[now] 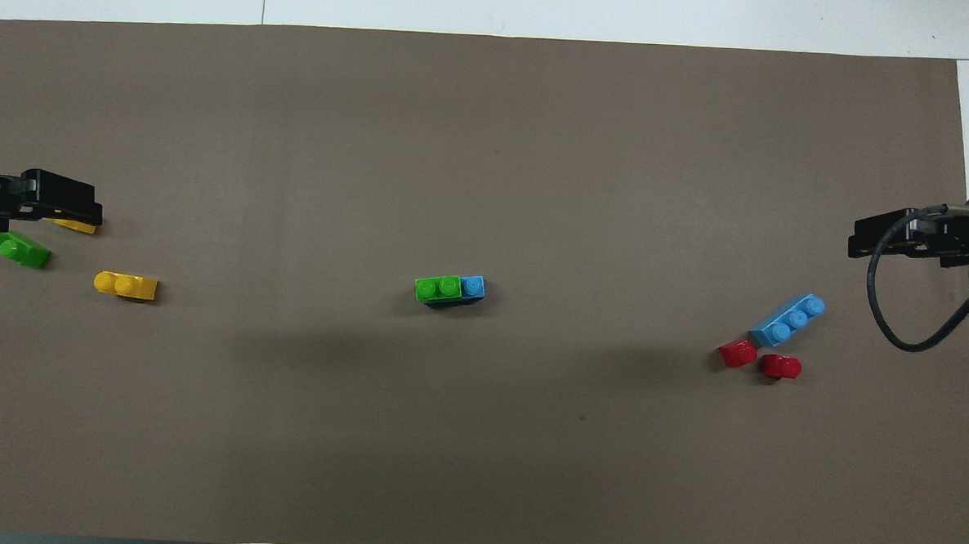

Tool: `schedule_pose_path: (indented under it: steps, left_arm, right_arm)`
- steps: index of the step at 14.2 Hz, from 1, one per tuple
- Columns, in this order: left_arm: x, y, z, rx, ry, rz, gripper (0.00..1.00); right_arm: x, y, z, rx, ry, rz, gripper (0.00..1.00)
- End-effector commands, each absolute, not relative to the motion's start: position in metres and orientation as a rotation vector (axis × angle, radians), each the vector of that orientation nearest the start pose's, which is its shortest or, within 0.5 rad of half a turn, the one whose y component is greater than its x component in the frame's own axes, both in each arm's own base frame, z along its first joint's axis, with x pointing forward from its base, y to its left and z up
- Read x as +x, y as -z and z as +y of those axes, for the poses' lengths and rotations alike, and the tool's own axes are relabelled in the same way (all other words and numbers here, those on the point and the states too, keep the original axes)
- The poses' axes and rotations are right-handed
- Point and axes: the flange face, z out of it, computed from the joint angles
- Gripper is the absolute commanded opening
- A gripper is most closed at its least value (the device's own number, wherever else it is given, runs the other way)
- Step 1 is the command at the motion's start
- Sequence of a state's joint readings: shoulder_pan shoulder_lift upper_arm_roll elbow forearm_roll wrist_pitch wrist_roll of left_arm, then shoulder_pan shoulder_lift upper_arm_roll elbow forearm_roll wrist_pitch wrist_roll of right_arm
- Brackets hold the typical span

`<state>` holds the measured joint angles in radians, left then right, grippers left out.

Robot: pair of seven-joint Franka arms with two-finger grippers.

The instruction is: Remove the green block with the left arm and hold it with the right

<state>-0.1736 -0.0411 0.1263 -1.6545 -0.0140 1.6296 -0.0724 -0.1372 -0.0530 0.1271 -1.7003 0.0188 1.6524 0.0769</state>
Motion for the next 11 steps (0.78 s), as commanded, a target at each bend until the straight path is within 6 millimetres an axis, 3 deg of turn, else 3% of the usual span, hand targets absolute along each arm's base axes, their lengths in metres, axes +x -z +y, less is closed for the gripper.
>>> schedule_pose_path:
  steps: [1,7,9,11]
  left_arm:
    - [0.541,-0.613,-0.021,-3.181,0.023,-0.037,1.0]
    - [0.541,-0.613,-0.021,-3.181,0.021,-0.037,1.0]
    - [0.541,-0.613,-0.022,-3.181,0.018,-0.039,1.0]
    - [0.54,-0.613,-0.021,-3.181,0.021,-0.039,1.0]
  right_arm:
    - [0.542,-0.598,-0.004,-3.142,-0.022,0.121,1.0]
    - [0.547,-0.601,-0.009,-3.116,0.03,0.126,1.0]
    - [0.554,-0.597,0.001,-3.09,0.127,0.153,1.0]
    - [0.558,-0.588,0.018,-3.061,0.181,0.341,1.0]
